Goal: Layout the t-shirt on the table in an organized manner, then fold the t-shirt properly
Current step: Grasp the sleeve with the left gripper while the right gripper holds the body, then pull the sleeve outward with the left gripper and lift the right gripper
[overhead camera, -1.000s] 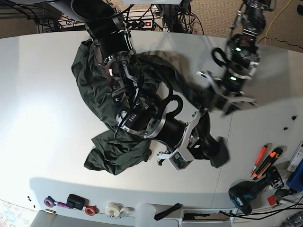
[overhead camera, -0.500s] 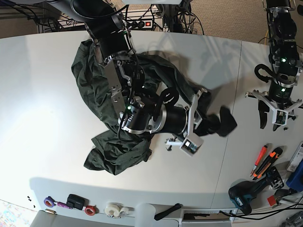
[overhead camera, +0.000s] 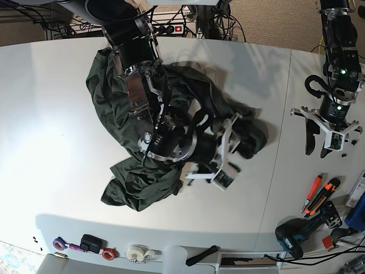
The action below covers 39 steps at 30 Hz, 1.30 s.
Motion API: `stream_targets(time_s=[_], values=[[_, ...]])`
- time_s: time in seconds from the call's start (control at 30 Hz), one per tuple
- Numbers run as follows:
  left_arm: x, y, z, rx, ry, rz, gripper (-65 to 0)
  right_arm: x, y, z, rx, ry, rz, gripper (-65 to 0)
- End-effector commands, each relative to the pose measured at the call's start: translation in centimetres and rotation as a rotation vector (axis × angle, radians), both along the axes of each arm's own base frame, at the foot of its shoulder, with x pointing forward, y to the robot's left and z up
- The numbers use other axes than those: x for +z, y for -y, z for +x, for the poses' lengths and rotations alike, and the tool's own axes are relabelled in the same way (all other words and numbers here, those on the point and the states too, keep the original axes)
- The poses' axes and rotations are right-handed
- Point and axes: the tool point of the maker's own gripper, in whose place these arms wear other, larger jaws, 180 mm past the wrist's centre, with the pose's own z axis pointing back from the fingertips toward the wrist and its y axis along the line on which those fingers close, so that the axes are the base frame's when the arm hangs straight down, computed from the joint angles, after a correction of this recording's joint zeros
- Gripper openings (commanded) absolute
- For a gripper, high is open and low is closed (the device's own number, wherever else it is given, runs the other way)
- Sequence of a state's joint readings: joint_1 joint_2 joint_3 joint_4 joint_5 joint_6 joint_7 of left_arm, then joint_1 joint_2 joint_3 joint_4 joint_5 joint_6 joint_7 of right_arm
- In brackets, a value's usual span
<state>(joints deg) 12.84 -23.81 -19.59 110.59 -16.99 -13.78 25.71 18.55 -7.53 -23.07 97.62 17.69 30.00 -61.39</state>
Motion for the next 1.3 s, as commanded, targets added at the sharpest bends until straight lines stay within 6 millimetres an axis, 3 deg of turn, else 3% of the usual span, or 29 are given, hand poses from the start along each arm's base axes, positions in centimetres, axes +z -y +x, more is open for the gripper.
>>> stream_targets(time_s=[0.0,0.17,0.4,0.47,0.53,0.6,0.7,0.83,1.0,1.1,1.27], values=[[1.6,0.4,0.4,-0.033,0.053,-0.010,-40.3,2.1,0.7,1.6,-0.059,0.049,0.041,-38.0],[1.7,3.8,-0.3,-0.206,0.049,-0.089,-40.3,1.3,8.0,5.2,-0.363,-0.005,0.034,-38.0],[1.4,9.3,-2.8,-0.505,0.024,-0.140,-40.3,-1.1,20.4,6.3,-0.723,-0.119,0.022,-38.1],[1.3,10.4,-3.1,-0.536,0.019,-0.168,-40.3,-1.7,23.7,6.3,-0.797,-0.129,0.019,-44.5],[0.9,11.7,-3.5,-0.571,0.004,-0.179,-40.3,-2.7,26.4,6.0,-0.846,-0.154,0.004,-61.4],[0.5,13.1,-3.9,-0.612,-0.011,-0.194,-40.3,-3.8,28.1,6.0,-0.866,-0.176,0.000,-65.0],[0.0,15.4,-4.6,-0.678,-0.031,-0.213,-40.3,-5.4,29.4,6.5,-0.878,-0.176,0.005,-65.0],[-0.2,17.7,-5.0,-0.749,-0.041,-0.199,-40.3,-8.9,29.1,6.6,-0.874,-0.251,0.021,-65.0],[-0.5,18.3,-4.2,-0.735,-0.042,-0.154,-40.3,-12.1,28.3,6.9,-0.866,-0.333,0.043,-65.0],[-0.5,18.3,-4.3,-0.736,-0.042,-0.154,-40.3,-12.7,27.7,7.9,-0.857,-0.365,0.060,-65.0],[-0.5,18.3,-4.3,-0.735,-0.043,-0.154,-40.3,-11.7,26.8,10.7,-0.844,-0.362,0.110,-65.0]])
